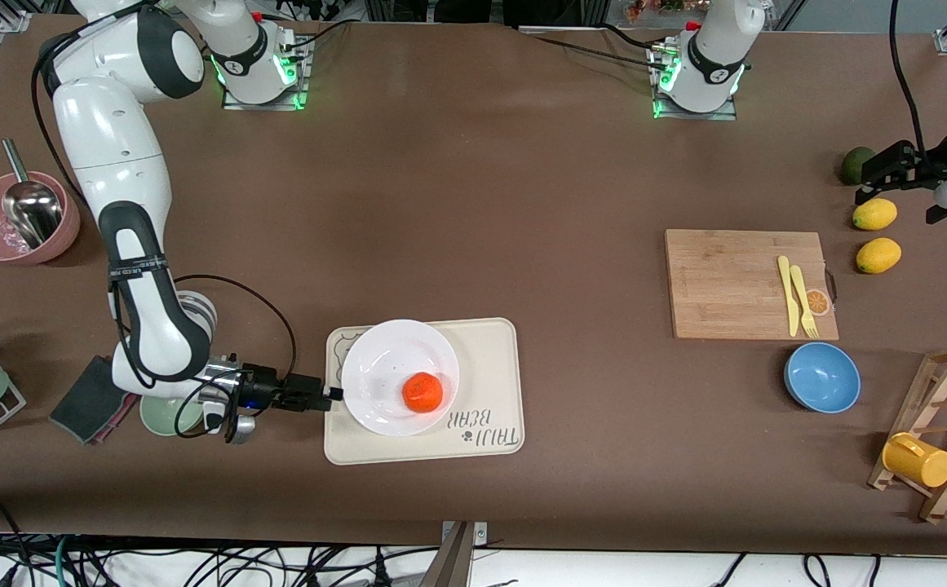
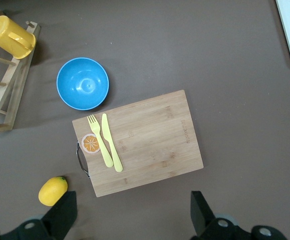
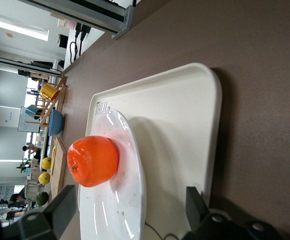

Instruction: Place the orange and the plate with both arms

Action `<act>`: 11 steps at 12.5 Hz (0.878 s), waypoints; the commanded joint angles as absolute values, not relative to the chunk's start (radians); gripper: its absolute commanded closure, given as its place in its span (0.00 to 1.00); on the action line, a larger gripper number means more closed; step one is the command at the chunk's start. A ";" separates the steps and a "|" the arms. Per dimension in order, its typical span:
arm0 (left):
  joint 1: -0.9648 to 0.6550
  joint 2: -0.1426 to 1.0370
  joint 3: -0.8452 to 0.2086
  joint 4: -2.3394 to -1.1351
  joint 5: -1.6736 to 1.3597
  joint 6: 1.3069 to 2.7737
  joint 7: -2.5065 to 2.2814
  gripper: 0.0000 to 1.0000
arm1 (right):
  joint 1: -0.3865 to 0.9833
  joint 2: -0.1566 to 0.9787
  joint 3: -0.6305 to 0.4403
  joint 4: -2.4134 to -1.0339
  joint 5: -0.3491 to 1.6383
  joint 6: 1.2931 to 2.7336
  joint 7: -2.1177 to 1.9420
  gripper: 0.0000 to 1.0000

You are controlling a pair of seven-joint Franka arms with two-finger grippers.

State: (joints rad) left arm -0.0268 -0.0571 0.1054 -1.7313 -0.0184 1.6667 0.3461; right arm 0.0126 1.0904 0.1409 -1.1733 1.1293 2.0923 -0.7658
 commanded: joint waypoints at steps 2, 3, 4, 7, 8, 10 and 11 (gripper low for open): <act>-0.023 -0.060 0.101 -1.733 -0.009 1.671 0.354 0.00 | 0.008 1.071 0.127 -1.097 0.903 1.978 -0.651 0.00; -0.021 -0.057 0.101 -1.733 -0.009 1.671 0.354 0.00 | 0.003 1.052 0.111 -1.080 0.834 1.906 -0.600 0.00; -0.021 -0.057 0.101 -1.733 -0.009 1.671 0.354 0.00 | -0.001 1.016 0.089 -1.075 0.778 1.840 -0.553 0.00; -0.021 -0.057 0.101 -1.733 -0.009 1.671 0.354 0.00 | -0.001 0.864 0.032 -1.081 0.558 1.690 -0.457 0.00; -0.021 -0.057 0.101 -1.733 -0.009 1.671 0.354 0.00 | -0.002 0.818 0.017 -1.081 0.499 1.631 -0.425 0.00; -0.021 -0.055 0.101 -1.733 -0.009 1.671 0.354 0.00 | 0.014 0.703 -0.011 -1.109 0.369 1.574 -0.317 0.00; -0.021 -0.057 0.101 -1.733 -0.009 1.671 0.354 0.00 | 0.020 0.642 -0.008 -1.133 0.295 1.562 -0.222 0.00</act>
